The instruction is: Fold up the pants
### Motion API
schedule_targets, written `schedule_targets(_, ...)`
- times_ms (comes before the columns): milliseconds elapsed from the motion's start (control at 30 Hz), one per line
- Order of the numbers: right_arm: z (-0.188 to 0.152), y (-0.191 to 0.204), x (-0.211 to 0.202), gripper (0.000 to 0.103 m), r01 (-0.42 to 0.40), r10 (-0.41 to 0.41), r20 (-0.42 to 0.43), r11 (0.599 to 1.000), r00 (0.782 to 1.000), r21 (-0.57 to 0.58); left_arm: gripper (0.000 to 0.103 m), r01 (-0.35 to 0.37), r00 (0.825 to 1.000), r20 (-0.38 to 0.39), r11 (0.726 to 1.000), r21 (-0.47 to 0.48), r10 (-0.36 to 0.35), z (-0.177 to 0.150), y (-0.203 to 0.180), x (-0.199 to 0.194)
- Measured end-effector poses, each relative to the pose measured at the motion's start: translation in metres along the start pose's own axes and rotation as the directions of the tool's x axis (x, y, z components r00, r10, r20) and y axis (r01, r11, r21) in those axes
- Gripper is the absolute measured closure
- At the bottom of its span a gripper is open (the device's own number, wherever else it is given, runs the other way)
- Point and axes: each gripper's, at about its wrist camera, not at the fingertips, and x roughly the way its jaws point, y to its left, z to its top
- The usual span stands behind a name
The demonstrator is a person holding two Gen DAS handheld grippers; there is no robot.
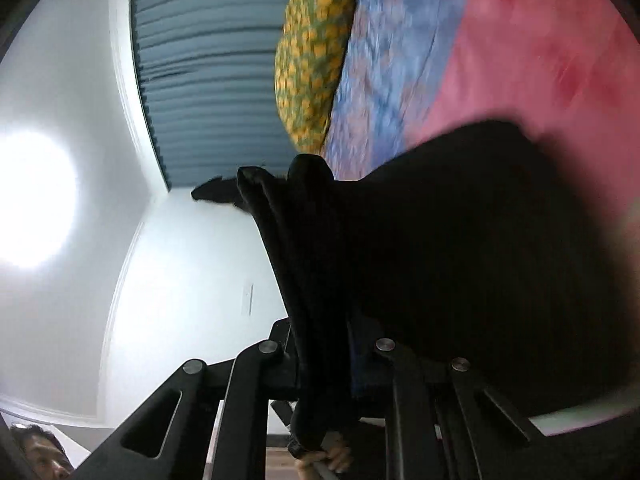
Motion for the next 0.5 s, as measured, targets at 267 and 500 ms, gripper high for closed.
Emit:
schedule_targets(267, -0.068, -0.001, 0.149, 0.087, -0.015, 0.021, -0.159, 0.999, 0.987, 0.039, 0.001, 0.006, 1.000, 0.012, 0.998, -0.064, -0.005, 0.007, 0.028, -0.007)
schedule_targets(500, -0.120, 0.001, 0.238, 0.084, 0.171, -0.201, -0.288, 0.977, 0.936, -0.125, 0.001, 0.000, 1.000, -0.002, 0.995, -0.104, 0.000, 0.004, 0.035, -0.003)
